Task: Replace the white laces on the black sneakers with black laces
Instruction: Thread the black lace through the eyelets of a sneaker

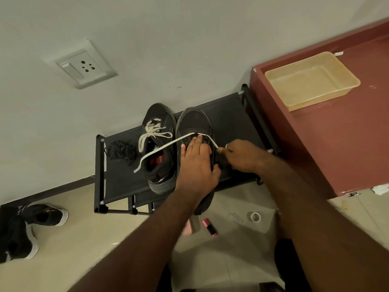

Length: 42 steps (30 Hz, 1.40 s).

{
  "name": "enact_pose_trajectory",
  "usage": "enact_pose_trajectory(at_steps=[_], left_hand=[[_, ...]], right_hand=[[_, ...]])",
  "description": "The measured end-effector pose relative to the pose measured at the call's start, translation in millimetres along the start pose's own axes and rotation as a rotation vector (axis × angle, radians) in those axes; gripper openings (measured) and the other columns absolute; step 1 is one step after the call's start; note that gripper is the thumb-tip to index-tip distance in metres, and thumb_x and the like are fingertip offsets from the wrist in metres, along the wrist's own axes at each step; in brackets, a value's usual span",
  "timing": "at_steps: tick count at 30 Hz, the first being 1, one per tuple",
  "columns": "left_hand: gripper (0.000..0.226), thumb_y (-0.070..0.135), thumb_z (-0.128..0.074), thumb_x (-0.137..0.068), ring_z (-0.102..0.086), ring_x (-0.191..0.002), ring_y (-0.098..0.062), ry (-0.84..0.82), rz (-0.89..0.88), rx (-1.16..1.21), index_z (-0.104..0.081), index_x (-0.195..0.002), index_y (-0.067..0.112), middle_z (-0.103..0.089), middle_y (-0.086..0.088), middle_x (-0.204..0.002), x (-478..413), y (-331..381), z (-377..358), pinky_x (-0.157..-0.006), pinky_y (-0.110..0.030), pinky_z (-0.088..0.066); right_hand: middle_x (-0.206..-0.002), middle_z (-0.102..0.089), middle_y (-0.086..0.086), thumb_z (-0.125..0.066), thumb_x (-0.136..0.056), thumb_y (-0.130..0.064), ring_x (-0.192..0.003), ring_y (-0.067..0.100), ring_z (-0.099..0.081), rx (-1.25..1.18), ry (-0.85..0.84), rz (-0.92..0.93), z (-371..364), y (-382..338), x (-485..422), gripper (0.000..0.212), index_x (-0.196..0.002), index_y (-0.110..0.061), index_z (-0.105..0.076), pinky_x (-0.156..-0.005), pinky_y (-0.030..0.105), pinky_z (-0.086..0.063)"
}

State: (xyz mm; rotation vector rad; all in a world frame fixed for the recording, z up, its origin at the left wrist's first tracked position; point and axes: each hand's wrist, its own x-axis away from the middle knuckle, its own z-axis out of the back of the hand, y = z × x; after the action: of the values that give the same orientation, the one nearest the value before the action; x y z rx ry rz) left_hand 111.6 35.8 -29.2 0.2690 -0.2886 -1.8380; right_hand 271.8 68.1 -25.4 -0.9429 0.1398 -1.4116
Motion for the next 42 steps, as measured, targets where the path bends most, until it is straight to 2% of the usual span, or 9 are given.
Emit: enact_pose_trajectory(at_steps=[5,9,12,15,20,25,29,36,42], left_hand=[[0.054,0.036,-0.062,-0.086,-0.022,-0.147,-0.027,-0.006,-0.028,0.013,-0.049,-0.131,0.008,-0.038,-0.015,-0.151,-0.7,-3.9,-2.6,-0.121,-0.054,-0.01],[0.047,0.028,-0.064,-0.083,-0.021,-0.147,-0.027,-0.011,-0.058,-0.028,-0.052,-0.123,0.008,-0.034,-0.015,-0.153,3.9,1.9,-0.9,-0.121,-0.054,-0.009],[0.035,0.026,-0.063,-0.085,-0.017,-0.149,-0.026,-0.009,-0.067,-0.053,-0.053,-0.114,0.011,-0.03,-0.015,-0.156,6.3,4.2,-1.1,-0.123,-0.051,-0.004],[0.034,0.025,-0.063,-0.084,-0.018,-0.148,-0.027,-0.007,-0.072,-0.055,-0.053,-0.113,0.01,-0.031,-0.016,-0.156,6.7,2.4,-3.0,-0.122,-0.052,-0.005],[0.032,0.025,-0.061,-0.085,-0.016,-0.149,-0.023,-0.005,-0.032,-0.005,-0.052,-0.112,0.011,-0.031,-0.013,-0.156,4.9,0.2,-2.5,-0.123,-0.048,-0.003],[0.05,0.032,-0.062,-0.085,-0.023,-0.147,-0.029,-0.011,-0.015,0.013,-0.05,-0.126,0.006,-0.035,-0.017,-0.153,2.7,-3.3,-2.0,-0.121,-0.054,-0.01],[0.057,0.027,-0.063,-0.082,-0.02,-0.147,-0.026,-0.036,-0.031,-0.01,-0.047,-0.133,0.008,-0.034,-0.014,-0.153,3.6,1.3,0.3,-0.122,-0.053,-0.008],[0.028,0.027,-0.061,-0.085,-0.024,-0.146,-0.026,-0.035,0.064,-0.007,-0.052,-0.106,0.012,-0.039,-0.014,-0.151,-4.5,1.9,5.1,-0.123,-0.047,-0.009],[0.025,0.029,-0.064,-0.082,-0.05,-0.108,-0.022,-0.001,0.123,0.047,-0.044,-0.093,0.02,-0.053,-0.001,-0.104,-14.2,0.6,14.5,-0.105,-0.049,-0.039]], right_hand=[[-0.045,-0.039,-0.001,-0.048,-0.094,-0.053,-0.045,0.014,-0.045,-1.014,-0.457,0.061,22.2,-15.8,26.2,0.051,-0.067,-0.011,-0.059,-0.055,0.026,-0.045],[-0.087,-0.073,0.007,-0.042,-0.101,-0.035,-0.094,0.022,-0.072,-1.818,-0.153,0.294,16.6,-35.7,11.6,0.038,-0.102,-0.006,-0.066,-0.093,0.033,-0.056],[-0.136,-0.06,0.006,-0.04,-0.107,-0.033,-0.133,0.017,-0.052,-1.558,0.292,0.219,3.7,-32.5,-6.1,0.04,-0.14,-0.013,-0.05,-0.115,0.033,-0.037],[-0.136,-0.057,-0.001,-0.04,-0.107,-0.039,-0.126,0.009,-0.052,-0.748,0.478,0.117,3.7,-27.9,-3.7,0.041,-0.139,-0.017,-0.053,-0.103,0.017,-0.033],[-0.075,-0.063,0.005,-0.05,-0.1,-0.051,-0.075,0.023,-0.06,-0.008,0.007,-0.05,-6.1,-9.1,0.6,0.046,-0.076,-0.012,-0.059,-0.065,0.031,-0.041],[-0.056,-0.053,0.008,-0.057,-0.099,-0.027,-0.06,0.019,-0.057,-0.847,-0.317,0.098,7.3,-6.9,9.9,0.038,-0.065,-0.01,-0.059,-0.068,0.032,-0.051],[-0.066,-0.061,0.005,-0.049,-0.1,-0.036,-0.075,0.019,-0.064,-1.513,-0.176,0.229,10.3,-20.9,4.5,0.037,-0.08,-0.009,-0.062,-0.084,0.033,-0.057],[-0.062,-0.061,0.005,-0.043,-0.106,-0.032,-0.073,0.019,-0.064,-1.835,0.09,0.216,9.8,-25.0,-0.4,0.044,-0.074,-0.01,-0.063,-0.082,0.032,-0.057],[-0.054,-0.053,0.006,-0.044,-0.104,-0.026,-0.058,0.018,-0.058,-1.88,0.163,0.191,18.9,-18.4,5.9,0.049,-0.062,-0.009,-0.061,-0.071,0.031,-0.055]])
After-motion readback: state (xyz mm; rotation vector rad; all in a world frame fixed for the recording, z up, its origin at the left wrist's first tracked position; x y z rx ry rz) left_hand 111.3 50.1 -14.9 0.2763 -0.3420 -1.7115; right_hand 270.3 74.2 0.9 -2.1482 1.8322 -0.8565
